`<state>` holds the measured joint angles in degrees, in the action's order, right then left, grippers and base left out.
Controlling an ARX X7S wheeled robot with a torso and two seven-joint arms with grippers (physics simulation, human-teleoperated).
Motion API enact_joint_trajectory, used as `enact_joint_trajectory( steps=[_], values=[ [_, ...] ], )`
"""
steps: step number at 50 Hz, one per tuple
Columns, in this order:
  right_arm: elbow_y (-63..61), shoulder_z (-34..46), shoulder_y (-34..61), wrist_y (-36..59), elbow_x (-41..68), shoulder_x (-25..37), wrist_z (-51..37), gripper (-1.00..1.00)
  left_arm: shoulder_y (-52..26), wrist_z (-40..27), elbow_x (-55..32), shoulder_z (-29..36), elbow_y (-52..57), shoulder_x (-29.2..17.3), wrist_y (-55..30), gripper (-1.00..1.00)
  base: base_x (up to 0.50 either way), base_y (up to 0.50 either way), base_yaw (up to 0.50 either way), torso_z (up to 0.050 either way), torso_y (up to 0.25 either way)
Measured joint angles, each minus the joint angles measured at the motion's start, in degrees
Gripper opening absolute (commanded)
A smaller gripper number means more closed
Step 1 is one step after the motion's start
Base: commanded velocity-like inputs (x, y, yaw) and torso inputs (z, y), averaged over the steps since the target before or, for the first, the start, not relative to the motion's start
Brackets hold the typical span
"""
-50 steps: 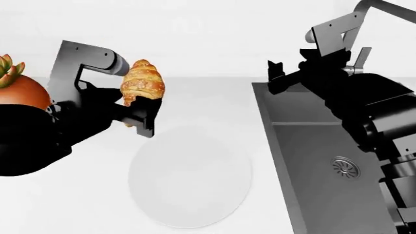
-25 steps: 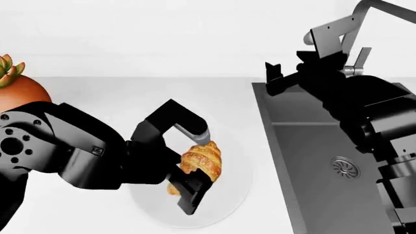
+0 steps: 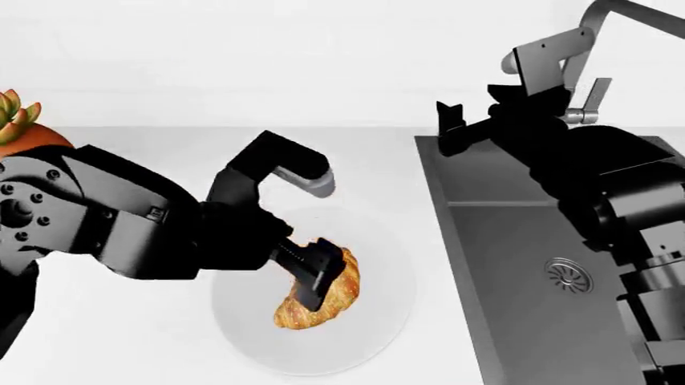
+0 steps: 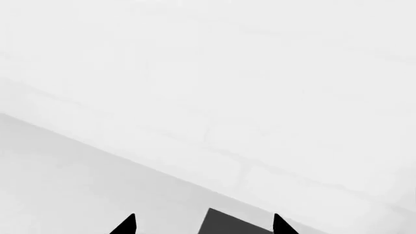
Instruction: Place the pastries on the plates.
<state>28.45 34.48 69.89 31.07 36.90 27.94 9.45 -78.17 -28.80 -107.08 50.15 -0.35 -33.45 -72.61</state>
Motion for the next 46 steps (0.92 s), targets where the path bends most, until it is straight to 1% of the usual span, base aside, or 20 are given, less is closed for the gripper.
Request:
enact_joint_trajectory(
  steps=[4, 9, 16, 24, 30, 34, 39, 46],
  values=[
    [1.92, -0.64, 0.87, -0.65, 0.22, -0.96, 0.03, 1.00, 0.97, -2.16, 6.16, -3.19, 2.29, -1.18, 6.75, 1.00, 0.00, 0.00, 0.00, 0.000, 0.000],
    [1.93, -1.50, 1.41, 0.54, 1.12, -1.75, -1.43, 1.00, 2.74, -7.57, 14.07, -7.38, 4.68, -3.07, 15.44, 1.00, 0.00, 0.00, 0.00, 0.000, 0.000],
    [-5.55, -3.27, 2.12, 6.43, 4.15, -0.86, -6.72, 1.00, 1.31, -15.10, 17.30, -11.67, 6.05, -5.78, 19.78, 1.00, 0.00, 0.00, 0.00, 0.000, 0.000],
    [-11.86, -2.69, 6.34, 9.76, 3.97, -0.19, -9.16, 1.00, -5.34, -19.25, 17.80, -14.90, 6.10, -7.18, 20.12, 1.00, 0.00, 0.00, 0.00, 0.000, 0.000],
    [-12.34, -1.63, 10.81, 9.82, 2.18, -0.43, -8.86, 1.00, -12.05, -20.12, 18.20, -16.11, 4.98, -6.88, 19.03, 1.00, 0.00, 0.00, 0.00, 0.000, 0.000],
    [-12.80, -1.20, 12.90, 9.87, 1.26, -0.36, -8.89, 1.00, -15.03, -20.40, 18.35, -16.61, 4.62, -6.70, 18.51, 1.00, 0.00, 0.00, 0.00, 0.000, 0.000],
    [-15.41, -1.52, 13.65, 11.57, 1.50, 0.64, -10.33, 1.00, -16.34, -21.08, 17.13, -17.35, 5.55, -8.00, 17.64, 1.00, 0.00, 0.00, 0.00, 0.000, 0.000],
    [-23.29, -5.72, 10.94, 16.81, 6.35, 3.67, -15.74, 1.00, -14.12, -22.67, 13.70, -18.90, 9.34, -12.89, 16.81, 1.00, 0.00, 0.00, 0.00, 0.000, 0.000]
  ],
)
